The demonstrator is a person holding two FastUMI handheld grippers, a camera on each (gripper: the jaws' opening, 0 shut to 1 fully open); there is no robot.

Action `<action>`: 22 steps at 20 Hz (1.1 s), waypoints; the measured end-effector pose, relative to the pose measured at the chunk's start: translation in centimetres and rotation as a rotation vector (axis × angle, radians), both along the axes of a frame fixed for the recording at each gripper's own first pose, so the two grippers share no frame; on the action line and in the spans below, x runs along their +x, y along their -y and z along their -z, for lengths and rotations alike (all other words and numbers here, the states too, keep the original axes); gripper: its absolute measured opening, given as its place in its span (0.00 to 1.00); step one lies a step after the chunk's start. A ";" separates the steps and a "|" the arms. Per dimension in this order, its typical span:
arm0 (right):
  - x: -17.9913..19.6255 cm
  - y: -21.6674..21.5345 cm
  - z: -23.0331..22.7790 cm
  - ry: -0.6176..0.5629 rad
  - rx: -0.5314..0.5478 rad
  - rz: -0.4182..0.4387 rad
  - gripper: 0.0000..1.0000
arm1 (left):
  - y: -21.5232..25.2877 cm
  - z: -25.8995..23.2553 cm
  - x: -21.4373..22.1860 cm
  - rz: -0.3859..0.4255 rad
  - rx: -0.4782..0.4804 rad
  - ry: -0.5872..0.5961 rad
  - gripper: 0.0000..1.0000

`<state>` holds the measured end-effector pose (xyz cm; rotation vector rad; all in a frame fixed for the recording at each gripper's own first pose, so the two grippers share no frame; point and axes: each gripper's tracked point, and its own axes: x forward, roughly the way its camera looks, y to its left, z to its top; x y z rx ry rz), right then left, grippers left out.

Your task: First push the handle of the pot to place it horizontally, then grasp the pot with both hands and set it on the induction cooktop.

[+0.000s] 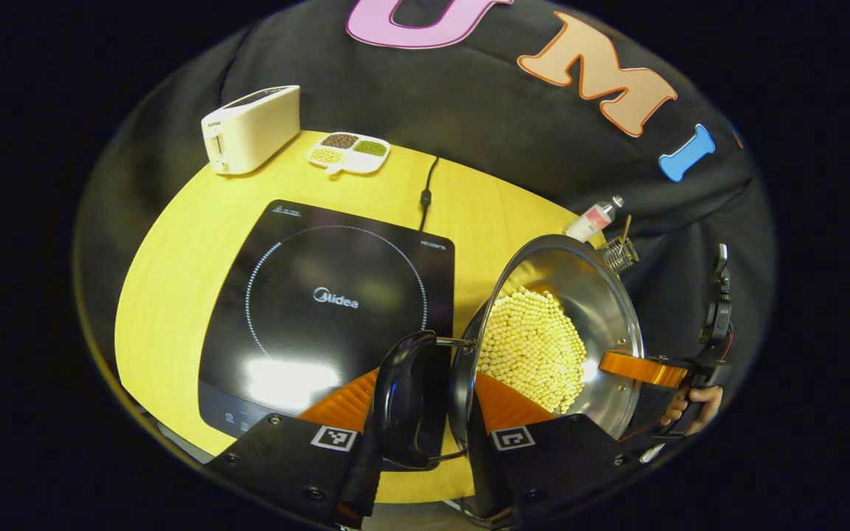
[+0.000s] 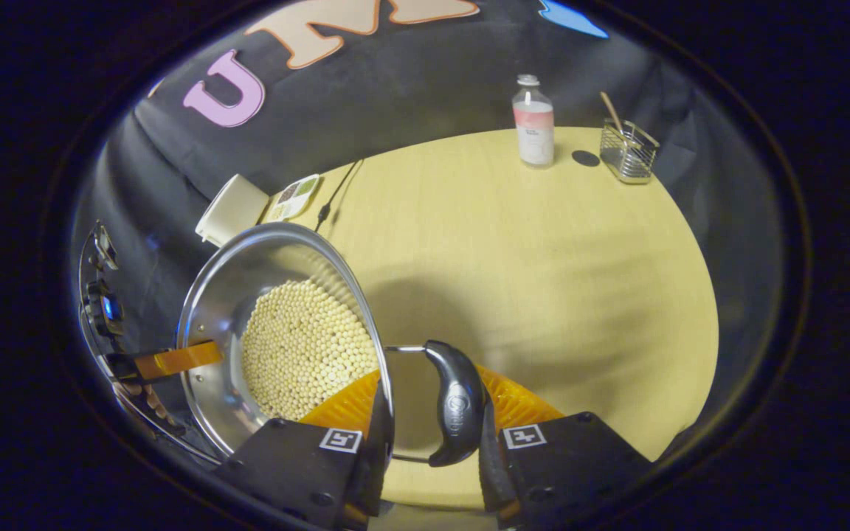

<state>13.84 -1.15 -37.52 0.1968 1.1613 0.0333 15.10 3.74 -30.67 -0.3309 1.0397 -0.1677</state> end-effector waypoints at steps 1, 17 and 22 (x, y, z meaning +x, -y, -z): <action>0.1 -0.9 0.0 0.000 -0.009 0.000 0.47 | -0.9 0.2 0.2 0.003 -0.007 0.002 0.52; 2.9 -14.9 4.0 0.002 -0.131 0.126 0.54 | -15.0 5.4 7.1 0.147 -0.029 0.012 0.52; 3.1 -16.3 5.3 0.003 -0.138 0.126 0.55 | -17.3 6.9 7.8 0.137 -0.006 0.020 0.52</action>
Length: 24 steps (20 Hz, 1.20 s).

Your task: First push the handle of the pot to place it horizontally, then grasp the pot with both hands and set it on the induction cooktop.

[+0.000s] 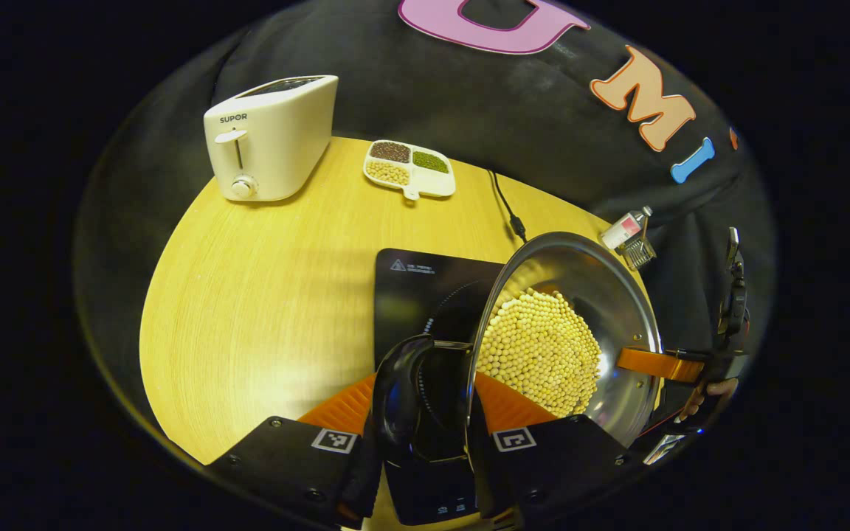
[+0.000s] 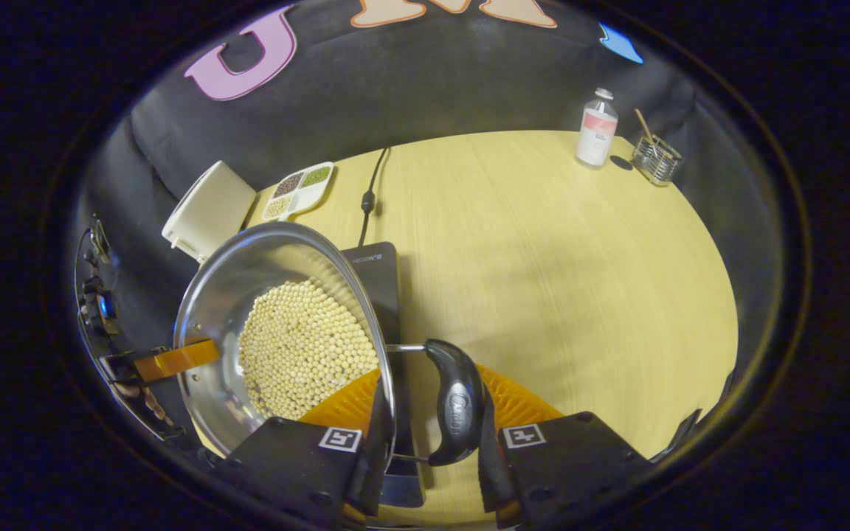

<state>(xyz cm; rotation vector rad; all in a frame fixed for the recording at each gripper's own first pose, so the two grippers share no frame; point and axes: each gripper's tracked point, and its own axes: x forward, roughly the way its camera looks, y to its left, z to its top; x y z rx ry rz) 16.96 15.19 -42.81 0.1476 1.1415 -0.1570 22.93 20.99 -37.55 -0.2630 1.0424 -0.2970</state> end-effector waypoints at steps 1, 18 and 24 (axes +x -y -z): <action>0.2 -0.4 0.2 -0.002 0.003 -0.003 0.55 | -0.4 0.0 0.1 -0.009 0.006 0.000 0.52; 2.7 -1.4 -2.1 0.180 0.070 0.066 0.72 | -3.2 -0.6 1.6 -0.057 0.162 0.125 0.96; 0.4 -1.0 -3.8 0.204 0.086 0.073 0.82 | -3.7 -1.2 2.0 -0.064 0.199 0.170 1.00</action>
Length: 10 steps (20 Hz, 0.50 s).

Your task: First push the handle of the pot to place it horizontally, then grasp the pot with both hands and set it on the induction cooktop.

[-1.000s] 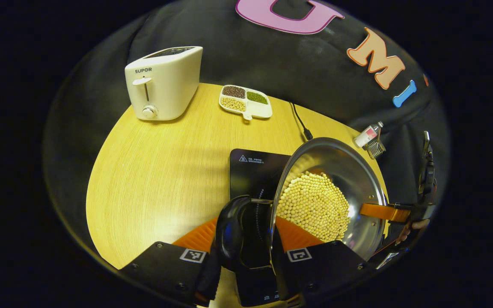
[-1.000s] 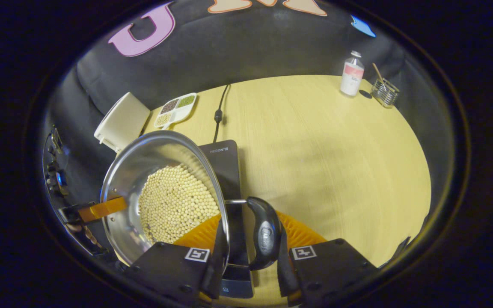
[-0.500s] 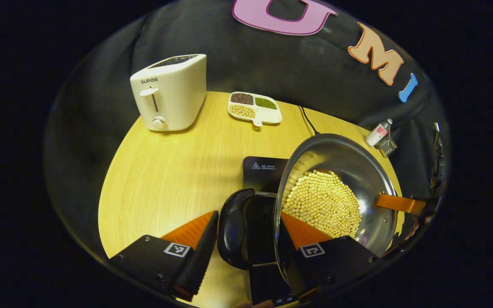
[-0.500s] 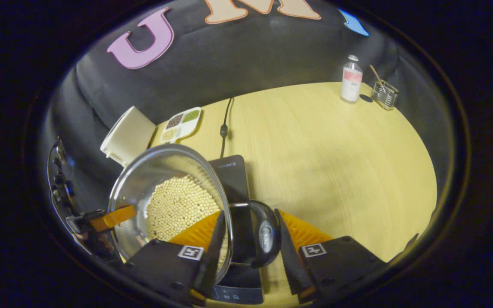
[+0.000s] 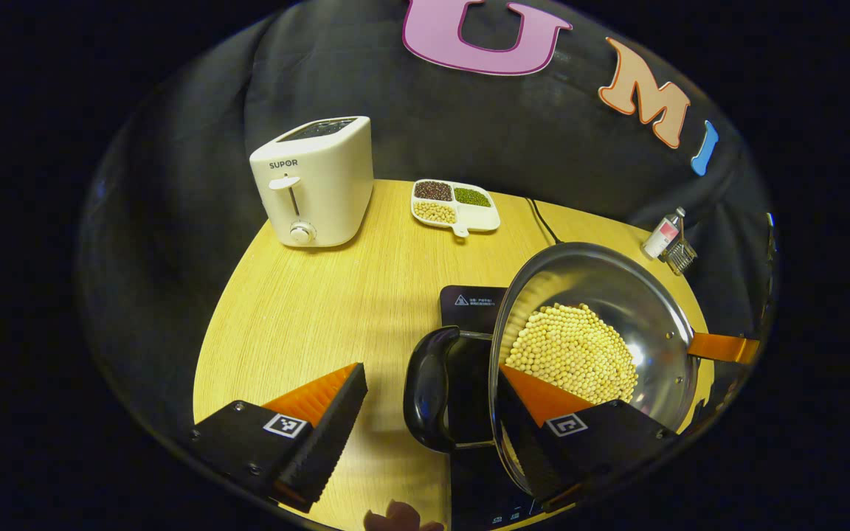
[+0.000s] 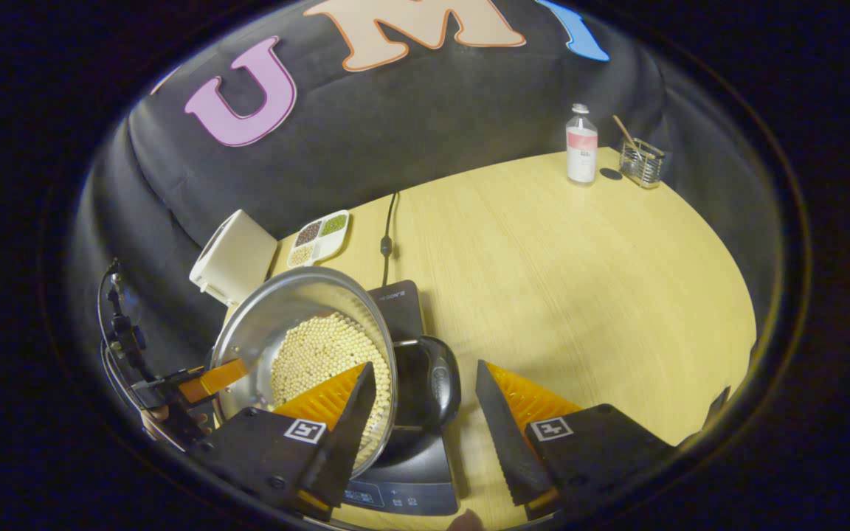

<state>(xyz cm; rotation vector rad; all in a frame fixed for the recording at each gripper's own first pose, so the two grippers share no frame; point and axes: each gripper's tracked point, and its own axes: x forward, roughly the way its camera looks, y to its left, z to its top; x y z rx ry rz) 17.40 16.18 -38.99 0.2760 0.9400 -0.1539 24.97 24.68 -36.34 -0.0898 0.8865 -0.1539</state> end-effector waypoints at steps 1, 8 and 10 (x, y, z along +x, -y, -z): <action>-0.4 0.1 -0.3 0.005 -0.002 -0.007 0.82 | -0.1 -0.5 0.2 0.001 0.012 0.018 1.00; -2.8 2.6 -4.2 0.093 0.026 -0.039 0.89 | 0.6 -8.0 2.4 0.037 0.129 0.264 0.96; -4.2 3.8 -5.0 0.103 0.043 -0.049 0.96 | 0.2 -8.9 2.1 0.011 0.190 0.274 0.96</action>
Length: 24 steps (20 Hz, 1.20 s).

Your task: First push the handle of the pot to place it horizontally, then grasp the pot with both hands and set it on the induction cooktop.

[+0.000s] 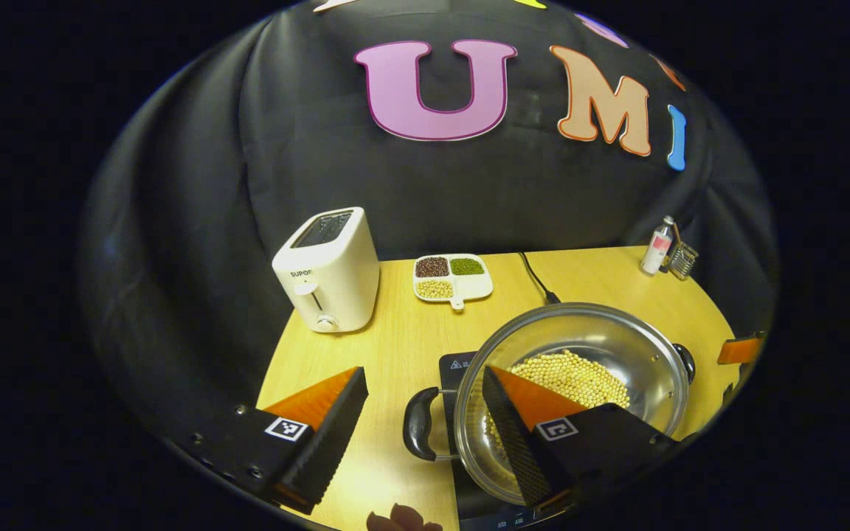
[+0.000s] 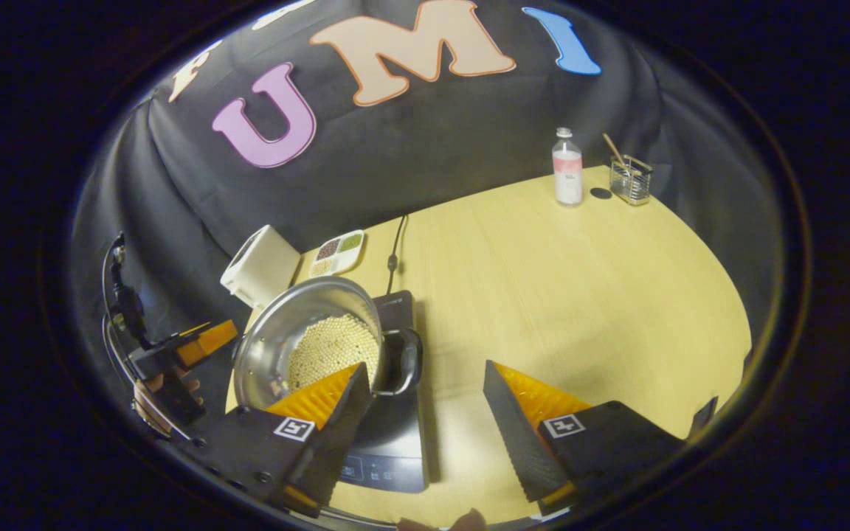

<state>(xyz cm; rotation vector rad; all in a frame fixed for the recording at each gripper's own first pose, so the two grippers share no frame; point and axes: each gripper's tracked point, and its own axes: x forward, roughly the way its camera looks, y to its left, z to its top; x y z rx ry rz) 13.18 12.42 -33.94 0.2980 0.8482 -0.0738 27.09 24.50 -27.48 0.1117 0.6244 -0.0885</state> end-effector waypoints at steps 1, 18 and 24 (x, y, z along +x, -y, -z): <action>-0.6 0.5 -0.7 0.009 0.013 -0.002 0.92 | -0.1 -0.9 -0.2 -0.024 0.019 0.005 0.96; -7.3 6.3 -19.2 0.529 -0.090 -0.095 0.95 | 13.4 -20.7 -20.0 -0.059 -0.199 0.355 0.95; -11.3 5.3 -26.1 0.680 -0.240 -0.093 0.90 | 18.4 -24.4 -23.6 0.074 -0.255 0.430 0.95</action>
